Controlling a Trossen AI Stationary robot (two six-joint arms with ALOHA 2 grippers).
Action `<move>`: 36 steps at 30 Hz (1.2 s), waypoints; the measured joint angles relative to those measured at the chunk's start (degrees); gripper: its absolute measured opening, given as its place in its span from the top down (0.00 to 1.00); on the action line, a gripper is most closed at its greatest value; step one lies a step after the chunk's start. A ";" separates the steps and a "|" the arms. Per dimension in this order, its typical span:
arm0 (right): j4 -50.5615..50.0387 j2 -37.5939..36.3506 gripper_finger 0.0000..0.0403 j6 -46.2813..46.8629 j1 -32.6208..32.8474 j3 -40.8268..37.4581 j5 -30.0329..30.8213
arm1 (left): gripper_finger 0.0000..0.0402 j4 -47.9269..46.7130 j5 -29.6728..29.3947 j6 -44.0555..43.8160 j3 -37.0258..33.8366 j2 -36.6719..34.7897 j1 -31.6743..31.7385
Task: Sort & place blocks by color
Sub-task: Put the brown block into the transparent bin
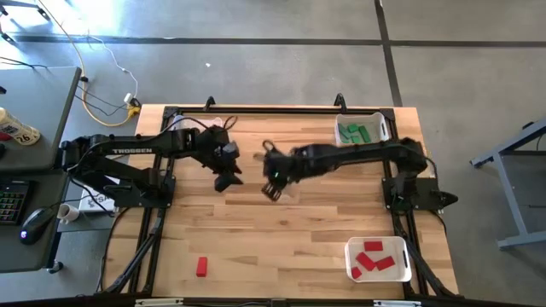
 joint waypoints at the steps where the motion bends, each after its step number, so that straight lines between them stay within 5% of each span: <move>1: 0.01 -1.14 0.75 -0.64 -0.83 0.00 0.15 | 0.43 2.11 -0.01 0.01 0.00 0.00 0.44; 14: 6.53 -10.63 0.75 -3.91 -8.39 0.02 2.38 | 0.43 24.86 -0.05 -0.30 0.02 0.00 5.85; 36: 29.68 -10.93 0.75 -7.50 -12.21 -1.53 27.83 | 0.43 39.74 -17.64 2.96 0.03 0.00 6.23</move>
